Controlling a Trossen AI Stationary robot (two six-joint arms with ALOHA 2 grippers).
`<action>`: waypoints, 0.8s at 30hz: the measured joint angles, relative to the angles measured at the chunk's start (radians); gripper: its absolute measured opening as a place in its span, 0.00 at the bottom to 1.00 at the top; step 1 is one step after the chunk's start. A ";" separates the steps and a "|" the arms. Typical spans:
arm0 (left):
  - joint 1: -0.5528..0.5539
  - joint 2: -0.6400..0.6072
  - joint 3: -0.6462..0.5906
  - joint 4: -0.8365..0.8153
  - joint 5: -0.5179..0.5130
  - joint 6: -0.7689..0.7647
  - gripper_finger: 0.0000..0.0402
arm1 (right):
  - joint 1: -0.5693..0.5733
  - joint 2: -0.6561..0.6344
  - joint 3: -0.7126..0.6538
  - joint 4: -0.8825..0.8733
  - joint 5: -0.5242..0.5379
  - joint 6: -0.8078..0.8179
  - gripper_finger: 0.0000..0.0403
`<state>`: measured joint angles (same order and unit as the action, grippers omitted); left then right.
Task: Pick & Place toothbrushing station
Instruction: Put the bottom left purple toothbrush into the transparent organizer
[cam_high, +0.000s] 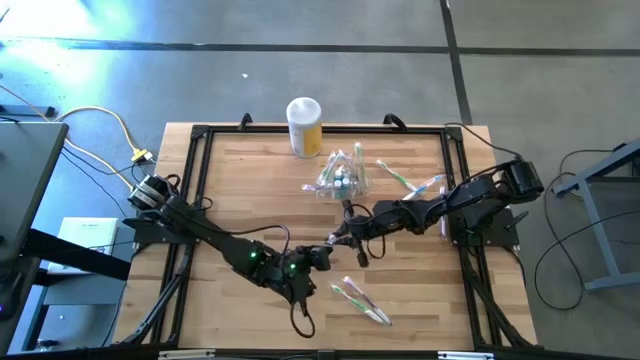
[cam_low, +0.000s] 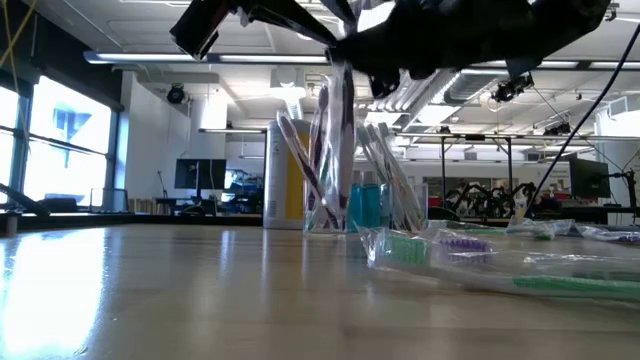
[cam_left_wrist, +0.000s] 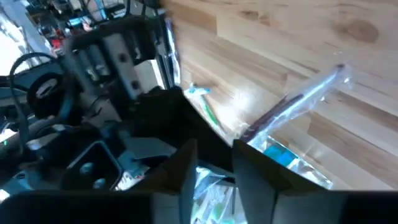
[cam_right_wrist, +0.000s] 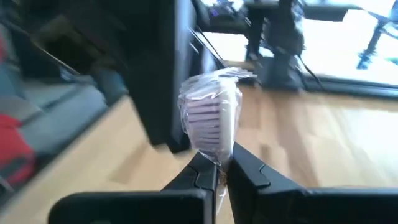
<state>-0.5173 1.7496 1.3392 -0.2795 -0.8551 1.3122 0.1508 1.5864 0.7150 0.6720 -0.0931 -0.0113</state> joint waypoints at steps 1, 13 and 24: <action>0.000 0.000 0.000 -0.002 -0.007 -0.006 0.26 | -0.001 0.000 -0.001 -0.015 0.023 -0.010 0.02; 0.044 -0.177 0.000 -0.546 0.219 -0.848 0.40 | 0.040 -0.190 -0.001 -0.343 0.492 -0.012 0.02; 0.271 -0.359 -0.284 -0.317 0.976 -1.083 0.40 | 0.047 -0.406 -0.050 -0.431 0.841 -0.064 0.02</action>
<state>-0.2464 1.3902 1.0556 -0.5962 0.1206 0.2293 0.1981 1.1803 0.6653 0.2405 0.7480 -0.0753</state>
